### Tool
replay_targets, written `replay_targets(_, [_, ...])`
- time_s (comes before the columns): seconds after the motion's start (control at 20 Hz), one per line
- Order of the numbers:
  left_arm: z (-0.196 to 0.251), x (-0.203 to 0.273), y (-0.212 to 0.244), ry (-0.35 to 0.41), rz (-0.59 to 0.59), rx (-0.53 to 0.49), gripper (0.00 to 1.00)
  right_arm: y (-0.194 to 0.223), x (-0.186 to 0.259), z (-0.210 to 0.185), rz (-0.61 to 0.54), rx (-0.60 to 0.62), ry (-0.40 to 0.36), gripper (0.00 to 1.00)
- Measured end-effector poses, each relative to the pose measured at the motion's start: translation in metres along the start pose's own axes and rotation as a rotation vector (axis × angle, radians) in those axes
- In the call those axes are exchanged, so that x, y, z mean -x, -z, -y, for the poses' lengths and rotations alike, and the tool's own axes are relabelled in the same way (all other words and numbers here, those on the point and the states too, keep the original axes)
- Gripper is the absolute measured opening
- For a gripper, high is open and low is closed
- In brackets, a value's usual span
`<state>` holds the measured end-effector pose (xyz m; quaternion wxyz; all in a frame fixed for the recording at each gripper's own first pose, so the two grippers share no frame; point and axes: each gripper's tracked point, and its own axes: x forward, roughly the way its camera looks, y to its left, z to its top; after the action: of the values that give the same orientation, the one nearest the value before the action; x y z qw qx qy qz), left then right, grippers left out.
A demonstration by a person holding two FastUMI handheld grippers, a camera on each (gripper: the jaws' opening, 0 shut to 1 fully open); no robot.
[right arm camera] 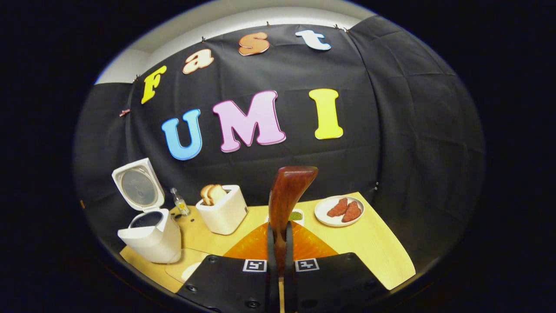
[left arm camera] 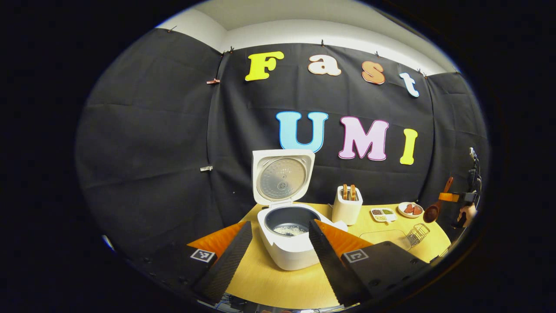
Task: Close the left gripper, press the button to open the rice cooker; take a wooden spoon from the chopstick holder with the right hand, scoop a spoonful of rice and pour it into the rice cooker, then put the wooden spoon back into the chopstick holder.
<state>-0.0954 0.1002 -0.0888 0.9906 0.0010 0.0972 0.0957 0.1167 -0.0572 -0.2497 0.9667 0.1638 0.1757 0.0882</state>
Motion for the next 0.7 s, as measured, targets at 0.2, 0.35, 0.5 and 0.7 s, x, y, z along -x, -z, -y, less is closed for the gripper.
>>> replay_targets(0.2, [0.014,-0.003,-0.002,-0.003,-0.007,-0.013,0.92,0.043,-0.023,0.015,-0.081,0.003,0.014,0.09])
replay_targets(0.35, [0.018,-0.002,-0.006,-0.022,-0.011,-0.028,0.92,0.065,-0.033,0.025,-0.125,-0.003,0.031,0.09])
replay_targets(0.5, [0.019,0.0,-0.007,-0.036,-0.013,-0.041,0.92,0.089,-0.045,0.033,-0.184,-0.043,0.037,0.09])
replay_targets(0.7, [0.015,0.0,-0.008,-0.045,-0.018,-0.034,0.91,0.108,-0.047,0.046,-0.24,-0.123,0.07,0.12])
